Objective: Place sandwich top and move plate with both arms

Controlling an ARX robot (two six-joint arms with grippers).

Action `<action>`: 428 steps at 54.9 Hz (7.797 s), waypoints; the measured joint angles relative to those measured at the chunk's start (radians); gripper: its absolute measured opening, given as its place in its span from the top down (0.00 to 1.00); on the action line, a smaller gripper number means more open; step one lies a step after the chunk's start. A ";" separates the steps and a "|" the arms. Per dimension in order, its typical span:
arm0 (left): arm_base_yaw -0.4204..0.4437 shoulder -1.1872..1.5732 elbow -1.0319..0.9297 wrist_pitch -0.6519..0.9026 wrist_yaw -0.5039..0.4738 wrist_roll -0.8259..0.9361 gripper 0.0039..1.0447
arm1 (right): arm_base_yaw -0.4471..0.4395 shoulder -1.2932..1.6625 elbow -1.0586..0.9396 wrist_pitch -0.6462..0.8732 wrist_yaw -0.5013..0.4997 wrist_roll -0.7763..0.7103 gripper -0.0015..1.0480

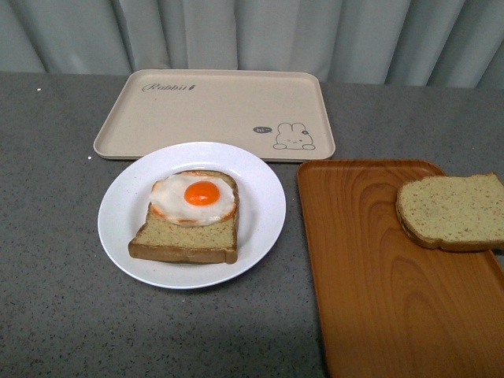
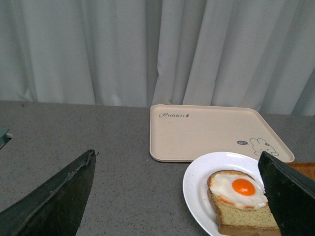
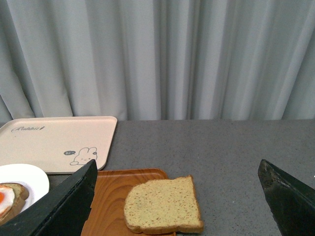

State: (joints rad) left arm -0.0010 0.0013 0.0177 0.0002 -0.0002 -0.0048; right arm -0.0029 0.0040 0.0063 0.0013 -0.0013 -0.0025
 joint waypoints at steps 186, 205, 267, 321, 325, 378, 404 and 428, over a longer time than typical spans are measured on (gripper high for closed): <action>0.000 0.000 0.000 0.000 0.000 0.000 0.06 | 0.087 1.888 0.866 0.457 -0.904 0.593 0.97; 0.000 0.000 0.000 0.000 0.000 0.000 0.06 | 0.330 2.081 0.967 0.518 -0.837 0.709 0.97; 0.000 0.000 0.000 0.000 0.000 0.000 0.06 | 0.195 2.030 0.917 0.350 -0.646 0.515 0.09; 0.000 0.000 0.000 0.000 0.000 0.000 0.06 | 0.005 1.428 0.104 1.299 0.007 0.001 0.99; 0.000 0.000 0.000 0.000 0.000 0.000 0.06 | 0.005 1.369 0.082 1.258 0.007 0.000 0.99; 0.000 0.000 0.000 0.000 0.000 0.000 0.06 | 0.005 0.522 0.000 0.517 0.003 0.000 0.99; 0.000 0.000 0.000 0.000 0.000 0.000 0.06 | 0.005 0.310 -0.001 0.315 0.002 0.000 0.99; 0.000 0.000 0.000 0.000 0.000 0.000 0.06 | 0.005 0.192 -0.001 0.198 0.001 0.000 0.99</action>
State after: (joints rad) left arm -0.0010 0.0013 0.0177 0.0002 -0.0002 -0.0048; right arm 0.0021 0.1959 0.0055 0.1997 -0.0006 -0.0021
